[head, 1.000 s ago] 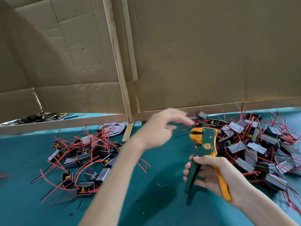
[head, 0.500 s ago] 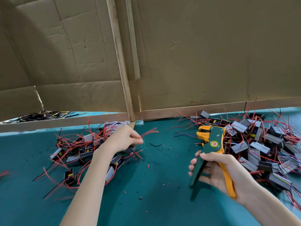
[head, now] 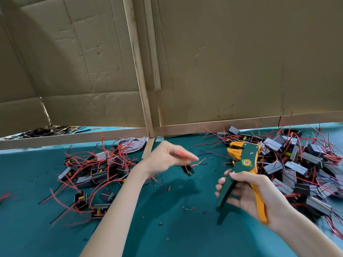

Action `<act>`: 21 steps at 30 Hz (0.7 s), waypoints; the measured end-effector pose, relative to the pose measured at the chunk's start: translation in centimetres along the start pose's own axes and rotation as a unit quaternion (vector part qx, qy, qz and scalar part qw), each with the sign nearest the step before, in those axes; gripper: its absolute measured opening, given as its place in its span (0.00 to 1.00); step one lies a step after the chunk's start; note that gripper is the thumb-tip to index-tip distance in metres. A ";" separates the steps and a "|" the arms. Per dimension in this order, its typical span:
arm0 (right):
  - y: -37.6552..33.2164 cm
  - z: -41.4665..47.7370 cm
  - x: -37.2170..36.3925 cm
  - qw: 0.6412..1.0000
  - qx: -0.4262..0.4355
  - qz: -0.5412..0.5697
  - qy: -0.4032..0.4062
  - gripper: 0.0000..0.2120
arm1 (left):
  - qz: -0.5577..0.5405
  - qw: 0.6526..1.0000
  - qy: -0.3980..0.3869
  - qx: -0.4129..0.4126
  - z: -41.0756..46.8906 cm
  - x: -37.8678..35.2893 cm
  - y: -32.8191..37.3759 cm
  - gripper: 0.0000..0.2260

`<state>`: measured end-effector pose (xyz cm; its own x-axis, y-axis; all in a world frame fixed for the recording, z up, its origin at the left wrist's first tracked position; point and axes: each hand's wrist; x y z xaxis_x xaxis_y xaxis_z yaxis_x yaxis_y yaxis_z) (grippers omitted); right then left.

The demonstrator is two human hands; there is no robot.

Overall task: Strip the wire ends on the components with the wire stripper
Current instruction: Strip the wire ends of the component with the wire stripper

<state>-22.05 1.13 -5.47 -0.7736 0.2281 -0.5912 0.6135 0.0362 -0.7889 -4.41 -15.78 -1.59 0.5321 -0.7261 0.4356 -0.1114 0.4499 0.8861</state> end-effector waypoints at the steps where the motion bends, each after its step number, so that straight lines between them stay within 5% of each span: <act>1: 0.0 0.0 0.0 1.000 0.000 0.001 0.002 0.13 | 0.037 0.999 -0.031 0.023 -0.1 0.1 -0.4 0.11; 5: -0.2 0.0 0.1 1.000 0.004 0.006 0.007 0.13 | 0.183 0.973 -0.109 0.087 -0.6 1.0 -0.8 0.22; 8: -0.2 0.0 0.1 1.000 0.004 0.008 0.008 0.13 | 0.152 0.973 -0.113 0.131 -0.7 1.4 -0.6 0.33; 16: 0.1 0.2 0.4 1.000 -0.002 0.002 0.005 0.14 | 0.158 0.973 -0.042 0.160 -1.1 2.4 0.7 0.18; 21: 0.3 0.6 0.5 1.000 -0.012 0.003 0.003 0.18 | 0.179 0.975 0.121 0.059 -0.8 2.4 3.6 0.14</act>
<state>-22.38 0.70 -6.10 -0.7691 0.2346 -0.5945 0.6217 0.0591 -0.7810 -2.88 -15.51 2.57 0.6214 -0.3836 0.6831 -0.4149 0.5785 0.7023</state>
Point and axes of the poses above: each hand's wrist, its own z-axis towards the middle knuckle, its own x-axis out of the back of the hand, y = z × x, and after that the axes turned 3 degrees about -y, right-handed
